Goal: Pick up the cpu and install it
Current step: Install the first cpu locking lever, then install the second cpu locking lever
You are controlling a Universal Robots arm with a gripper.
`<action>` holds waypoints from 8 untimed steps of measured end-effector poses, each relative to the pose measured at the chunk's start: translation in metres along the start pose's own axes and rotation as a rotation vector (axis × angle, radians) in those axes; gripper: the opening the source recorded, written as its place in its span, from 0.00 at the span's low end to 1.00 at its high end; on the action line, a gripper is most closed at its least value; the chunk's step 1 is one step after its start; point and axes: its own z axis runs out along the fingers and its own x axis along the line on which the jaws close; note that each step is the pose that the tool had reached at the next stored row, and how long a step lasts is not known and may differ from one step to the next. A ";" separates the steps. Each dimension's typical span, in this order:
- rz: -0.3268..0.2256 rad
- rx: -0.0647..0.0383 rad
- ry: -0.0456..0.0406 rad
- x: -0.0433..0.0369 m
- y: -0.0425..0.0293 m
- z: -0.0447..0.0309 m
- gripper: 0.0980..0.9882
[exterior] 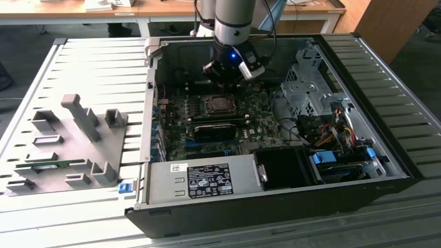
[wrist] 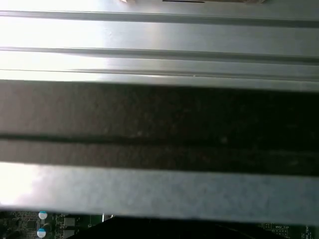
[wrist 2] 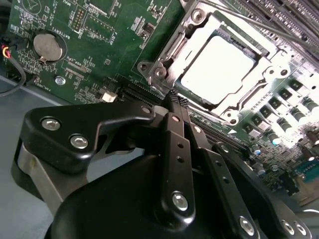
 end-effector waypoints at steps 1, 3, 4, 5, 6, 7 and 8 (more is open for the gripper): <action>0.000 0.000 0.0001 0.0000 -0.0004 0.0000 0.01; 0.000 0.000 0.0000 0.0000 -0.0012 -0.0001 0.01; 0.000 0.000 0.0000 0.0000 -0.0016 -0.0001 0.01; 0.000 0.000 0.0000 0.0000 -0.0020 -0.0001 0.01; 0.000 0.000 0.0000 0.0001 -0.0024 -0.0002 0.01; 0.000 0.000 0.0000 0.0001 -0.0028 -0.0002 0.01; 0.000 0.000 0.0000 0.0001 -0.0033 -0.0003 0.01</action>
